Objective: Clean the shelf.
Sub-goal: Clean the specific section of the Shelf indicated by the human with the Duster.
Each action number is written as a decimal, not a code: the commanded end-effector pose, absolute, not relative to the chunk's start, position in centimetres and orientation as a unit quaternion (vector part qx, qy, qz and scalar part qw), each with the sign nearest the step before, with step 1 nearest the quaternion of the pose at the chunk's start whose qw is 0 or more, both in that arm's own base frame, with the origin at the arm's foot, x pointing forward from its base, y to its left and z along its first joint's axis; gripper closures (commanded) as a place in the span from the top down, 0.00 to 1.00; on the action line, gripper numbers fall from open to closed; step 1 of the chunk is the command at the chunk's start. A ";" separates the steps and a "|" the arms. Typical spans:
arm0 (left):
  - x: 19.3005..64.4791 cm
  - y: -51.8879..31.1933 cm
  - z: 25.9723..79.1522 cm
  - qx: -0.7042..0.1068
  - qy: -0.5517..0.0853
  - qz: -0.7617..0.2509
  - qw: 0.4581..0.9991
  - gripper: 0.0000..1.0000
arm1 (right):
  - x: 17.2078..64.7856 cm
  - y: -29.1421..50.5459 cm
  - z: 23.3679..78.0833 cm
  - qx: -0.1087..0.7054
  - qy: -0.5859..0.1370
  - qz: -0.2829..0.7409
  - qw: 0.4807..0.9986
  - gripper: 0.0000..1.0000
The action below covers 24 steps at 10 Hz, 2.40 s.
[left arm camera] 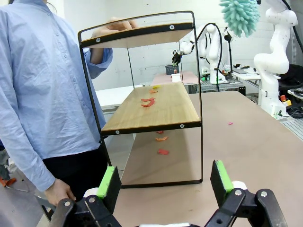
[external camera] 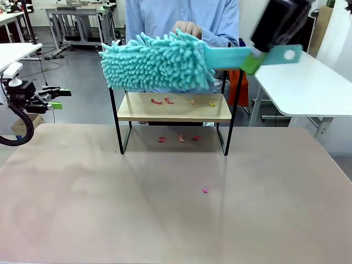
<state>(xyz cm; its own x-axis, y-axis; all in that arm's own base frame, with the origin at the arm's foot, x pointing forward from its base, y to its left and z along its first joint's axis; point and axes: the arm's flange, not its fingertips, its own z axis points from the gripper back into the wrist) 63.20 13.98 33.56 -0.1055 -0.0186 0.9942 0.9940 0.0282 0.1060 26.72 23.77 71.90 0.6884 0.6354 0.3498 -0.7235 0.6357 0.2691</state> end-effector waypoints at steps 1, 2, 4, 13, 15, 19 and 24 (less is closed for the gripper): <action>63.1 14.0 33.7 -0.459 -0.527 -0.527 0.484 1.00 | 27.6 23.7 72.2 0.251 -0.135 0.354 0.891 0.13; 63.1 14.0 33.7 -0.459 -0.527 -0.527 0.484 1.00 | 26.7 23.8 71.9 0.197 -0.112 0.379 0.897 0.13; 63.1 14.0 33.7 -0.459 -0.527 -0.527 0.484 1.00 | 26.7 23.8 71.9 0.197 -0.112 0.379 0.897 0.13; 63.1 14.0 33.7 -0.459 -0.527 -0.527 0.484 1.00 | 36.0 43.1 79.7 0.232 -0.197 0.052 0.951 0.13; 63.1 14.0 33.7 -0.459 -0.527 -0.527 0.484 1.00 | 38.4 47.5 79.8 0.228 -0.199 0.008 0.953 0.13; 63.1 14.0 33.7 -0.459 -0.527 -0.527 0.484 1.00 | 41.5 52.2 76.2 0.192 -0.191 -0.039 0.962 0.13; 63.1 14.0 33.7 -0.459 -0.527 -0.527 0.484 1.00 | 41.3 53.8 71.0 0.129 -0.196 -0.064 0.970 0.13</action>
